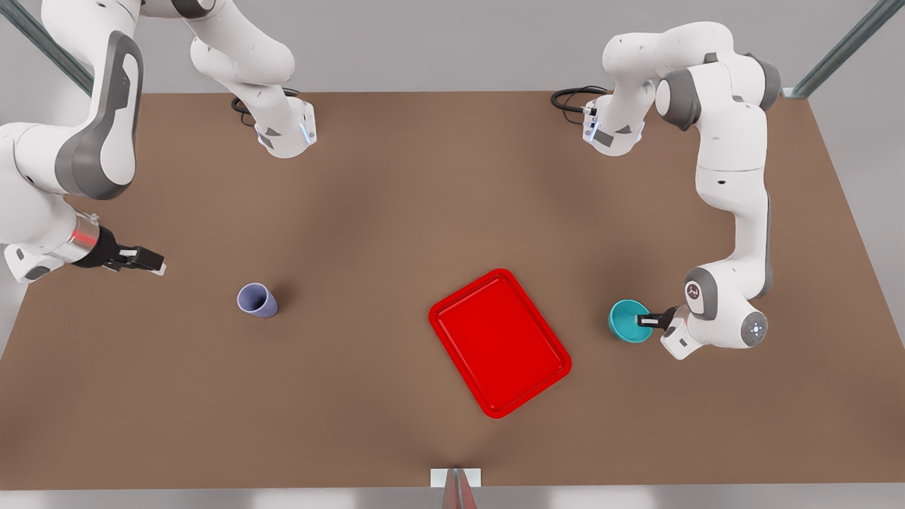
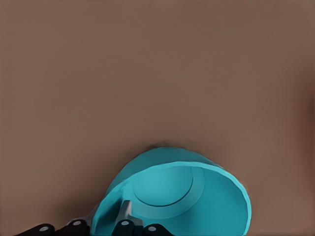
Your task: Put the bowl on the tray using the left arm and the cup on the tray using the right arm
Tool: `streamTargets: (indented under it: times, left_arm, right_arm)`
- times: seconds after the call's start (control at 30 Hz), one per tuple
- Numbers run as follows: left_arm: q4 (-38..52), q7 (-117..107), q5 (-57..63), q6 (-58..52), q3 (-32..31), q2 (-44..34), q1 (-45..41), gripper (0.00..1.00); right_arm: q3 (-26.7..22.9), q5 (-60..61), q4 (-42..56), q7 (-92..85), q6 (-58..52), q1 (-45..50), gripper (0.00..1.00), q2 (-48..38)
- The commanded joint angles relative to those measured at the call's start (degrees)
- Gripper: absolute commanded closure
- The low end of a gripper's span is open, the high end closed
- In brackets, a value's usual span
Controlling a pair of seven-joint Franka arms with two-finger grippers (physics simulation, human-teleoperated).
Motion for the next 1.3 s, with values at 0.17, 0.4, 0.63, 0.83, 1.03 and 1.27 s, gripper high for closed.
streamTargets:
  times: [0.17, 0.4, 0.63, 0.83, 1.03, 1.27]
  left_arm:
    - [0.1, 0.0, -0.2, -1.0, -1.0, -2.8, 0.0, 0.79]
    - [4.5, -19.1, -0.5, -0.6, -1.8, -4.5, -14.0, 0.79]
    - [23.4, -33.1, -2.9, -0.5, -2.2, 8.4, -18.1, 0.79]
    - [23.6, -36.8, -2.9, 3.2, -5.3, 10.0, -19.1, 0.79]
    - [24.3, -36.0, -2.7, 5.3, -5.2, 10.8, -19.1, 0.34]
    - [23.8, -35.7, 7.4, 0.3, -3.2, 8.3, -18.9, 0.07]
  right_arm:
    - [0.0, 0.0, 0.1, -0.2, 0.1, 0.0, 0.0, 0.0]
    - [-0.1, 0.7, 0.1, -0.4, 0.1, 0.0, 0.0, 0.1]
    - [-0.1, 0.7, 0.1, -0.4, 0.1, 0.0, 0.0, 0.1]
    - [-0.1, 0.7, 0.1, -0.4, 0.0, 0.0, 0.0, 0.1]
    - [-0.1, 0.7, 0.2, -0.4, 0.2, 0.0, 0.0, 0.2]
    - [-0.2, 0.8, 0.3, -1.9, 0.1, -1.6, 0.0, 0.5]
